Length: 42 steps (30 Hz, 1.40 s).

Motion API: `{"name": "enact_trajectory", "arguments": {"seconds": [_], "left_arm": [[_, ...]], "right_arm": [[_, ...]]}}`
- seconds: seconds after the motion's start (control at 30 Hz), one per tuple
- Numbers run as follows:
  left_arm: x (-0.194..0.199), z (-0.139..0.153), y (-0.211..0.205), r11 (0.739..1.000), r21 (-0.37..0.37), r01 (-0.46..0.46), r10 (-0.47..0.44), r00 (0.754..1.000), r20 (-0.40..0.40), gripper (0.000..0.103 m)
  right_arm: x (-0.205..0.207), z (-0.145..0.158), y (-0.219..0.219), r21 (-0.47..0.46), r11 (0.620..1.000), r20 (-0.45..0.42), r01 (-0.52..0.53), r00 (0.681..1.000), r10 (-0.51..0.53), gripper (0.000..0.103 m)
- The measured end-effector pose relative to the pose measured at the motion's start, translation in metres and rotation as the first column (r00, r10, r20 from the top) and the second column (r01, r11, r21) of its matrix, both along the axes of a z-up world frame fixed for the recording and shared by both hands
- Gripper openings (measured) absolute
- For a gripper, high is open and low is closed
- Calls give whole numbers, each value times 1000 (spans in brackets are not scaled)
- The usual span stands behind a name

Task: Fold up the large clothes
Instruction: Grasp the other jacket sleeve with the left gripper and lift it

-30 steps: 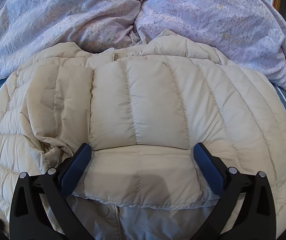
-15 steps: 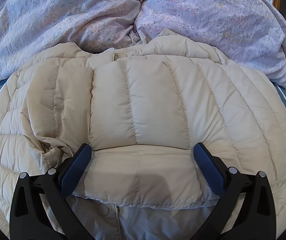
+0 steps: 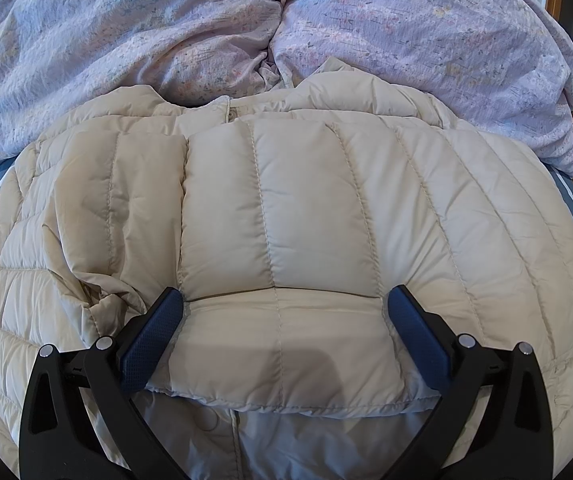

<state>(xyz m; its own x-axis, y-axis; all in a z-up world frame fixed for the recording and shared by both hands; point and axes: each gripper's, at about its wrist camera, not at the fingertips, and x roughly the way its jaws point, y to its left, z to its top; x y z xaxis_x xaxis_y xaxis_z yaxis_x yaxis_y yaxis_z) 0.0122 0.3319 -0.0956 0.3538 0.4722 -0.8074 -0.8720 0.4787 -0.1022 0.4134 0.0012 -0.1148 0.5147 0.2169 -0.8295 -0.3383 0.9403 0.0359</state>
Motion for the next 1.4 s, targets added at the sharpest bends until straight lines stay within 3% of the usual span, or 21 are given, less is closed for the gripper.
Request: {"name": "enact_trajectory", "arguments": {"seconds": [0.07,0.17,0.4,0.47,0.63,1.07,1.2,1.4], "left_arm": [[-2,-6,8,999,-41,-18,19,1000,22,77],[-4,-5,6,999,-27,-26,26,999,21,67],[13,-4,4,1000,-12,-22,22,1000,-5,18],[19,-3,5,1000,-14,-12,12,1000,-12,11],[36,8,-1,999,46,7,-4,998,-61,8],[94,67,-33,976,172,131,-129,991,-25,7],[127,86,-58,959,189,213,-218,976,7,7],[197,105,-124,892,226,391,-403,915,8,7]], "right_arm": [[0,0,0,0,1000,0,0,1000,0,102],[0,0,0,0,1000,0,1,1000,-1,102],[0,0,-1,1,1000,0,2,1000,-2,102],[0,0,-1,1,1000,0,3,1000,-3,102],[0,0,-1,5,1000,-1,5,1000,-5,102],[0,1,-2,19,1000,-5,12,1000,-12,102],[0,1,-2,18,1000,-6,16,1000,-16,102],[-1,0,-2,21,1000,-12,15,1000,-15,102]]}}
